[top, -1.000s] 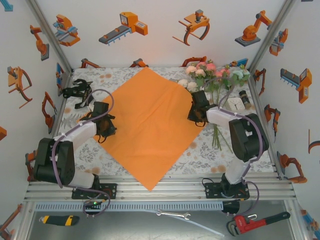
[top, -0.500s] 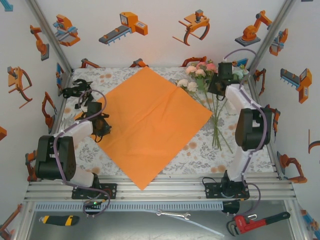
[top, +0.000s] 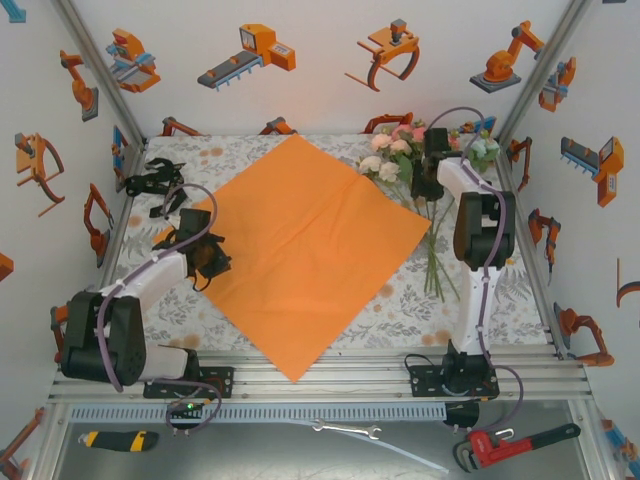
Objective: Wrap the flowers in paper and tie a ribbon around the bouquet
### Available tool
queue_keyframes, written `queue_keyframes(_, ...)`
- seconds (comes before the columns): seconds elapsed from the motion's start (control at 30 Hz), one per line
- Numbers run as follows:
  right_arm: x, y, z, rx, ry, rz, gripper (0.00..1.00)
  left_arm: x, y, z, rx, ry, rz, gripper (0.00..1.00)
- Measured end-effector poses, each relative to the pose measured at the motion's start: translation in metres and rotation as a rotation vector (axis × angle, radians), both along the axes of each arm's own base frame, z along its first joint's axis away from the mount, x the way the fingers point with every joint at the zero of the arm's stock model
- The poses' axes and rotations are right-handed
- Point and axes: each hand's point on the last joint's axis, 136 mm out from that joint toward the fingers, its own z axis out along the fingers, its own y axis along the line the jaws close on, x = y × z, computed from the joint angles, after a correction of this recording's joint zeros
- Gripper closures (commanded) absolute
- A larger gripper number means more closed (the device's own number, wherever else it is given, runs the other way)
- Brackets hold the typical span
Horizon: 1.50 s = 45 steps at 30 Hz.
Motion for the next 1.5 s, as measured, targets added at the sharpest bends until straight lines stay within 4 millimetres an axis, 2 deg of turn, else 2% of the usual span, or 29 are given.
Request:
queue_keyframes(0.07,0.000,-0.001,0.001,-0.010,0.000,0.006,0.62,-0.001,0.003,0.009,0.011,-0.015,0.005,0.82)
queue_keyframes(0.17,-0.001,-0.002,0.000,-0.022,0.009,0.016,0.71,-0.001,0.004,0.026,0.013,-0.054,0.004,0.76)
queue_keyframes(0.23,-0.002,-0.003,-0.001,-0.035,0.015,0.025,0.74,0.000,0.004,0.037,0.013,-0.081,-0.006,0.67)
queue_keyframes(0.37,-0.003,-0.006,-0.003,-0.064,0.025,0.045,0.72,-0.003,0.004,0.063,0.016,-0.151,-0.036,0.49)
queue_keyframes(0.43,-0.003,-0.007,-0.003,-0.077,0.029,0.056,0.72,-0.006,0.003,0.075,0.016,-0.186,-0.055,0.42)
queue_keyframes(0.57,-0.003,-0.007,-0.003,-0.085,0.029,0.070,0.78,-0.012,0.000,0.098,-0.001,-0.257,-0.088,0.33)
queue_keyframes(0.7,-0.003,-0.007,-0.008,-0.091,0.039,0.081,0.88,-0.018,-0.002,0.106,-0.008,-0.278,-0.113,0.22)
queue_keyframes(0.83,0.000,-0.007,-0.003,-0.104,0.027,0.102,0.98,-0.025,-0.003,0.112,-0.003,-0.291,-0.141,0.11)
queue_keyframes(0.93,0.001,-0.005,0.002,-0.102,0.021,0.118,1.00,-0.030,-0.005,0.125,-0.004,-0.320,-0.172,0.04)
queue_keyframes(1.0,-0.001,-0.004,0.012,-0.096,0.011,0.126,1.00,-0.033,-0.008,0.136,-0.008,-0.348,-0.199,0.00)
queue_keyframes(1.1,-0.002,-0.001,0.046,-0.087,-0.042,0.135,1.00,-0.038,-0.012,0.152,-0.009,-0.382,-0.244,0.03)
queue_keyframes(1.17,-0.004,0.002,0.083,-0.078,-0.105,0.140,1.00,-0.042,-0.014,0.162,-0.004,-0.398,-0.270,0.03)
queue_keyframes(1.27,-0.010,0.011,0.153,-0.037,-0.242,0.139,1.00,-0.045,-0.016,0.174,0.015,-0.423,-0.311,0.03)
queue_keyframes(1.33,-0.020,0.022,0.204,0.027,-0.345,0.138,1.00,-0.047,-0.016,0.177,0.034,-0.433,-0.334,0.03)
queue_keyframes(1.4,-0.031,0.038,0.246,0.109,-0.436,0.144,1.00,-0.049,-0.015,0.175,0.055,-0.425,-0.355,0.03)
queue_keyframes(1.43,-0.037,0.047,0.264,0.154,-0.473,0.146,1.00,-0.050,-0.015,0.173,0.065,-0.416,-0.367,0.03)
queue_keyframes(1.5,-0.046,0.068,0.287,0.236,-0.518,0.156,1.00,-0.050,-0.015,0.169,0.083,-0.401,-0.387,0.03)
